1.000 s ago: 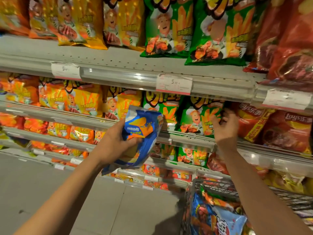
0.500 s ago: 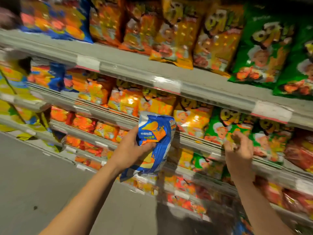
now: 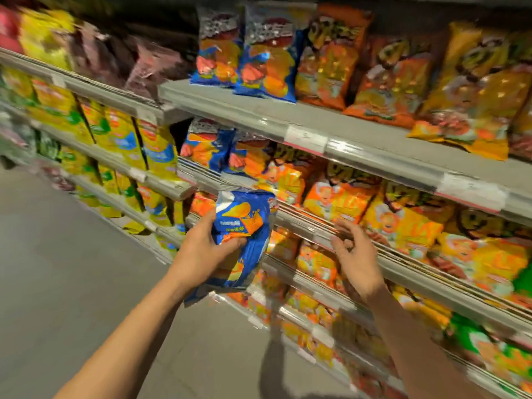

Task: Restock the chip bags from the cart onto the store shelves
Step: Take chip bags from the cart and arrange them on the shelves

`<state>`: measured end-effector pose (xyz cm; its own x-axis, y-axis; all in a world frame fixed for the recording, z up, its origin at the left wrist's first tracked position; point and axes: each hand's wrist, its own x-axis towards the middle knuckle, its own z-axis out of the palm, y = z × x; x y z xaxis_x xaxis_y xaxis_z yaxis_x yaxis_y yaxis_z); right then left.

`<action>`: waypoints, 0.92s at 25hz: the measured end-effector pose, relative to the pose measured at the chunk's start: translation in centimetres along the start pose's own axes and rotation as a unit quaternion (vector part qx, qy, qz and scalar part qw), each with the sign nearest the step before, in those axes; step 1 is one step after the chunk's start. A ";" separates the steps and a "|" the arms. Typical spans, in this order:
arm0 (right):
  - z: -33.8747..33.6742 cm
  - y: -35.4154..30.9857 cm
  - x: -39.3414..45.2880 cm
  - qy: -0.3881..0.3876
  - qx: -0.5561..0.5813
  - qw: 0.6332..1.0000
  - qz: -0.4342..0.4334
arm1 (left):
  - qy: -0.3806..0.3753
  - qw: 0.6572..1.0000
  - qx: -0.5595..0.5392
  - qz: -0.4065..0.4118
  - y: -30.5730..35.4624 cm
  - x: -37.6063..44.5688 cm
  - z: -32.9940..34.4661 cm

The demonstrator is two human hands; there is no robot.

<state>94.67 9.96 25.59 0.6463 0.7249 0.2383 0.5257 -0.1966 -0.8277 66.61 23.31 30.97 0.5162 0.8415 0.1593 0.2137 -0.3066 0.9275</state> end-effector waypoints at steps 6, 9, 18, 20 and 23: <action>10.1 -4.3 6.6 -0.079 -0.014 0.995 -0.064 | 0.031 0.999 0.001 -0.009 -3.8 6.7 -5.0; 14.0 -5.5 10.5 -0.109 0.001 0.991 -0.073 | 0.043 0.999 -0.002 -0.026 -5.0 11.6 -6.6; 19.0 -11.4 16.1 -0.132 0.093 0.987 0.013 | 0.081 0.986 0.134 0.059 -4.2 24.0 -4.4; 18.6 -11.7 16.1 -0.162 0.122 0.978 0.041 | 0.021 0.984 0.174 0.046 -4.1 25.2 -2.7; 17.9 -12.5 16.2 -0.159 0.233 0.946 0.158 | -0.092 0.996 -0.006 -0.007 -3.9 27.6 -2.8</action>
<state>88.74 35.99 30.69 0.4924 0.8552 -0.1617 -0.0156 -0.1771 -0.9841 77.68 49.04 32.68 0.6564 0.7499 0.0822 0.2136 -0.2892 0.9331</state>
